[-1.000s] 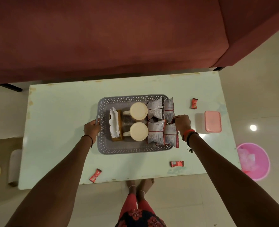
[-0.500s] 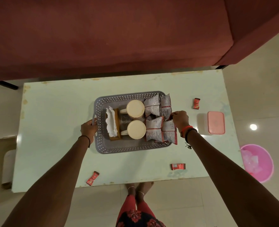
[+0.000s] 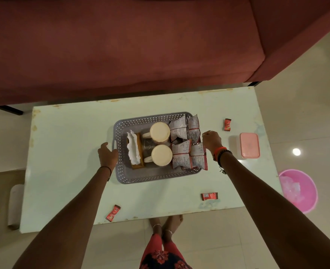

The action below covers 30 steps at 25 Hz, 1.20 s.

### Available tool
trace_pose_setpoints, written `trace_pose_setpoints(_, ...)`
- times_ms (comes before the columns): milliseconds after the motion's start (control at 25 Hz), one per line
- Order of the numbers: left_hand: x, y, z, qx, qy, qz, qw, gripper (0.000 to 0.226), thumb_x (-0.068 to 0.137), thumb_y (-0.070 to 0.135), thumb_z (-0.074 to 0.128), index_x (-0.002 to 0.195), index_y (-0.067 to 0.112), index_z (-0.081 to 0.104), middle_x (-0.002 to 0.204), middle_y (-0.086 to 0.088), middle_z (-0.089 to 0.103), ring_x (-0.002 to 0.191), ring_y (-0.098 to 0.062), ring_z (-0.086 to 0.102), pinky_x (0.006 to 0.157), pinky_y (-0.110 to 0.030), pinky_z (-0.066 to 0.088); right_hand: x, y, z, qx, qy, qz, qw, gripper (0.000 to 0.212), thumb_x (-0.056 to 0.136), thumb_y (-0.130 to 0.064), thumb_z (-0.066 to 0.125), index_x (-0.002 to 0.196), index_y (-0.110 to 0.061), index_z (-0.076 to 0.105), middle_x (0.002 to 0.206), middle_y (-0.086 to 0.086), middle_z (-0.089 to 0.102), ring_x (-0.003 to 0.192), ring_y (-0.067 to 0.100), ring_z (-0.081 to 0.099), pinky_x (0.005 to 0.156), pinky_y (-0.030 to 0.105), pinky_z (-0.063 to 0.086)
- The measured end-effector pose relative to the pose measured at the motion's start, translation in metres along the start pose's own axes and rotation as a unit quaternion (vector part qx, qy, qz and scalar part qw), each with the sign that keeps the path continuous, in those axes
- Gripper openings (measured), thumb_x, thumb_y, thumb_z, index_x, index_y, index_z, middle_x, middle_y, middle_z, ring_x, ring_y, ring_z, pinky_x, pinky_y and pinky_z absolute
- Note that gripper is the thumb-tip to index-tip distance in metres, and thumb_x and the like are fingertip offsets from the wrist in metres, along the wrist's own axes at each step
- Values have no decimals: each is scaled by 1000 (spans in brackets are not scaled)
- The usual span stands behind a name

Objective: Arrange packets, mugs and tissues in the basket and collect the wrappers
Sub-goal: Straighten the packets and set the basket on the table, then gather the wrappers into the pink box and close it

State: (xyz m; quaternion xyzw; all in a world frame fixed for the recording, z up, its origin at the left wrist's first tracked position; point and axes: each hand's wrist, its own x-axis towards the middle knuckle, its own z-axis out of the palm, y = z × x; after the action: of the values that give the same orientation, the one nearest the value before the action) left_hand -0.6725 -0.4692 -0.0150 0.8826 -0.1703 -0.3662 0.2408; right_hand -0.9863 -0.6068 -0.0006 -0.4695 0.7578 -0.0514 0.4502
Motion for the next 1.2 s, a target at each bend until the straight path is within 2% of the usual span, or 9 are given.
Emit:
trace_pose_setpoints(200,-50,-1,0,-23,53,65,996,48,91,6,46,138,-2,35,141,-26,36,126,-41,42,104,-44,36,-30,5,-12,-59,21,-2,998,27,93,-5,41,105,11,60,101,23,59,95,28,55,82,31,42)
trace_pose_setpoints(360,-87,8,14,-13,44,149,988,36,93,10,46,125,-6,47,126,-28,52,118,-40,48,96,-42,40,-54,19,-24,-26,10,22,999,9,95,-12,40,92,-13,48,97,13,52,88,17,45,75,25,36)
trace_pose_setpoints(480,-112,21,33,1,0,231,973,34,96,18,44,124,0,52,120,-20,59,112,-32,55,94,-38,44,-60,35,-33,10,25,36,999,9,94,-12,40,93,-14,48,95,9,50,88,19,46,69,24,38)
trace_pose_setpoints(600,-134,35,60,13,-74,279,957,35,97,24,43,126,5,51,123,-14,59,115,-26,55,97,-33,45,-56,53,-42,43,68,39,996,16,90,-4,44,93,-1,60,89,13,53,87,28,54,65,28,41)
trace_pose_setpoints(680,-147,46,81,18,-95,304,948,33,96,24,44,124,6,52,123,-12,59,116,-24,54,96,-28,42,-51,64,-51,70,93,41,992,18,87,2,48,92,7,65,85,13,56,83,26,53,72,32,47)
trace_pose_setpoints(760,-160,59,103,11,-121,327,937,30,96,23,46,121,8,53,121,-11,61,115,-22,55,96,-28,44,-43,76,-63,92,103,51,989,18,85,4,51,94,2,66,86,11,57,84,22,51,85,37,48)
trace_pose_setpoints(960,-190,83,172,16,-192,304,933,30,98,24,42,122,9,51,125,-10,60,119,-19,54,102,-35,45,-10,103,-104,117,108,74,984,21,77,4,59,97,4,67,86,14,61,81,23,54,80,31,47)
trace_pose_setpoints(1080,-205,97,220,15,-203,282,938,24,97,19,44,113,6,56,113,-12,65,106,-22,61,93,-32,48,14,119,-132,104,117,71,985,22,78,2,58,98,-1,68,101,20,69,89,27,60,80,26,45)
trace_pose_setpoints(1200,-217,115,267,-45,-244,161,955,22,97,15,43,111,2,54,107,-24,65,87,-31,66,76,-33,51,41,132,-156,59,119,27,991,23,81,1,55,99,-2,68,108,17,70,104,31,62,76,20,38)
